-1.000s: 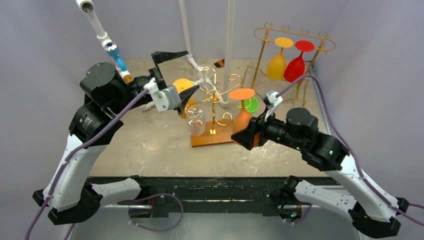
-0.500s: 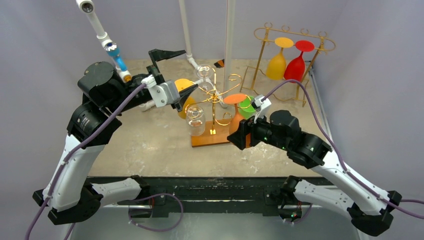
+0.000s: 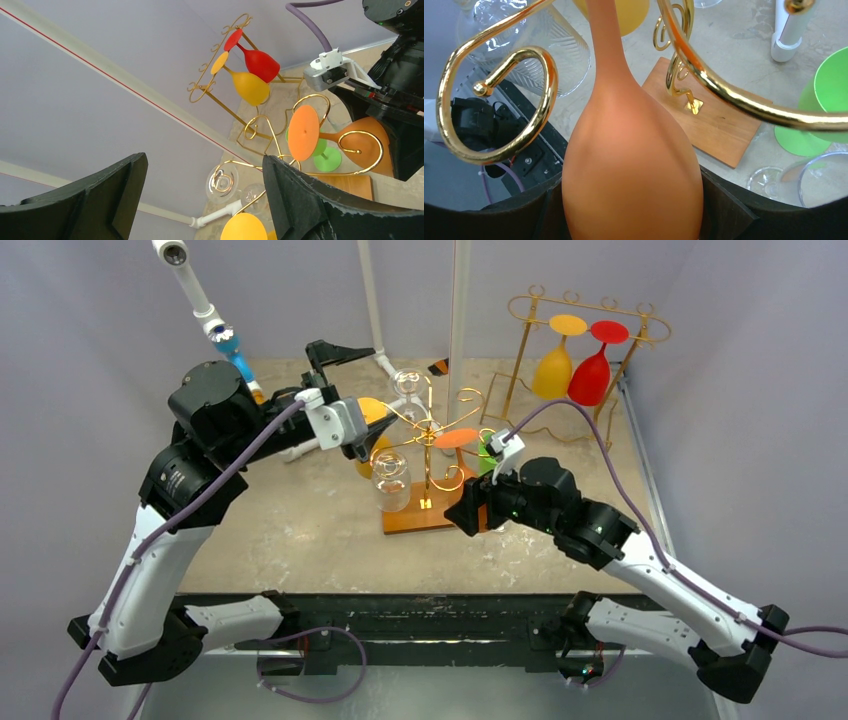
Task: Place the wine glass upside down on the wine glass rack
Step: Turn the wine glass upside down at the wine rack.
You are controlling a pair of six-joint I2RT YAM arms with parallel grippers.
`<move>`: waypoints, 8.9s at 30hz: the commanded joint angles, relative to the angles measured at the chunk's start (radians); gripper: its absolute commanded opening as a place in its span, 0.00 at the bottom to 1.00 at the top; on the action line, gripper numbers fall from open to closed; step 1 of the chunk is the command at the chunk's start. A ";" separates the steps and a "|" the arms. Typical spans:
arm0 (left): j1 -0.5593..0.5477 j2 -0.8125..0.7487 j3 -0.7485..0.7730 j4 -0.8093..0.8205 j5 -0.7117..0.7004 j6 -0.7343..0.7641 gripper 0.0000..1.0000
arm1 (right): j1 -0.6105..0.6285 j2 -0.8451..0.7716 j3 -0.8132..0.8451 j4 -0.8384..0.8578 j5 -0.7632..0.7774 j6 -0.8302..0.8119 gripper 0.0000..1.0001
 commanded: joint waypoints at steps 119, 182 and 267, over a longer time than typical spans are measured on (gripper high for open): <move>0.002 0.010 0.005 0.005 -0.079 -0.013 0.87 | 0.344 -0.050 -0.266 0.457 0.432 -0.091 0.25; 0.002 0.006 -0.062 -0.032 -0.101 -0.002 0.86 | 0.370 -0.387 -0.236 0.121 0.430 0.111 0.96; -0.054 0.584 0.421 -0.657 0.014 0.132 0.56 | -0.403 0.439 0.485 0.079 -0.085 0.095 0.55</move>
